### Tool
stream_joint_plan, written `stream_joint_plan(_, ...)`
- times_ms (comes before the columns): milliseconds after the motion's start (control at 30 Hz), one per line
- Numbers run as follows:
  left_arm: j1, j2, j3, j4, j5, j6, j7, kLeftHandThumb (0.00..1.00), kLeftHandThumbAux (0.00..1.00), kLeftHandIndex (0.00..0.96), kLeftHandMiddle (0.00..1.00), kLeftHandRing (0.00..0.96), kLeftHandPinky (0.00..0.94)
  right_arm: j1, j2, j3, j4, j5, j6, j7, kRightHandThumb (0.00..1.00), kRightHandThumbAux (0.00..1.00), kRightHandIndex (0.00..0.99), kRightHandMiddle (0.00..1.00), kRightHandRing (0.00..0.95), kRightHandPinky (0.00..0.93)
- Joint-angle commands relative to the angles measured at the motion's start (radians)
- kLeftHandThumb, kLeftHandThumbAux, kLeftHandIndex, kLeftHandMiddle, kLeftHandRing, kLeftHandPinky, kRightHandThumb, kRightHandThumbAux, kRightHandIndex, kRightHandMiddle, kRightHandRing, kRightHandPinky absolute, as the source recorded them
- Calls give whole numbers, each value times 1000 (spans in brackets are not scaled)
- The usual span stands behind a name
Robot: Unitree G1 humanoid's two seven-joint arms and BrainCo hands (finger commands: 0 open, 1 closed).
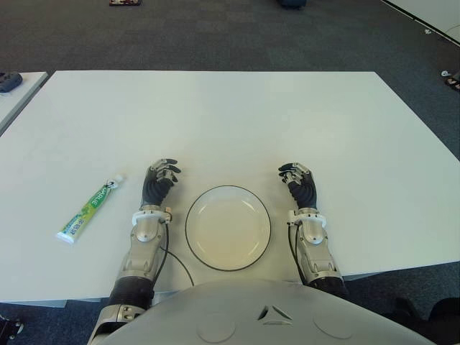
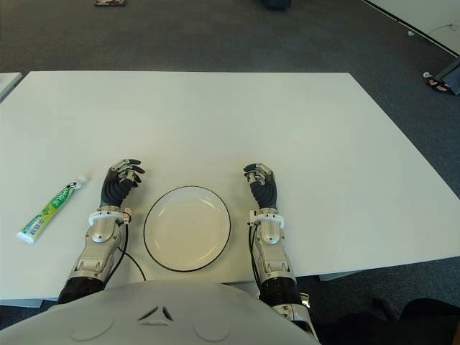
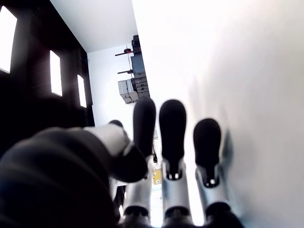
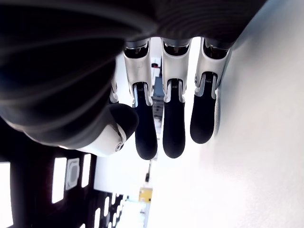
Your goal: Put the toothpaste on the table into the plate.
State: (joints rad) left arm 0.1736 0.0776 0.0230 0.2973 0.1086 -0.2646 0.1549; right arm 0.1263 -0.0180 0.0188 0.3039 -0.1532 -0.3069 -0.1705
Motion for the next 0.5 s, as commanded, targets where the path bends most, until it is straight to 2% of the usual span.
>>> stream_joint_plan(33,14,3,0,28,-1,24,-19,829,684,383,515,631,609,13,4,1,14,1,12,0,708,733,420,457,453,463)
stream_joint_plan(300,13,8,8,19,5,12,-8,830,684,385,512,631,607,15,3,4,15,-2,3,2,708,732,421,452,452,465)
stream_joint_plan(400,22,30,21,-39,0,22,-21,830,683,387,513,632,610,14,3,4,18,0,-1,4,708,732,422,450,451,465)
stream_joint_plan(500,62,52,34,-155,4,10,-30,830,682,389,513,633,611,13,3,3,22,3,-5,6,707,732,422,451,453,467)
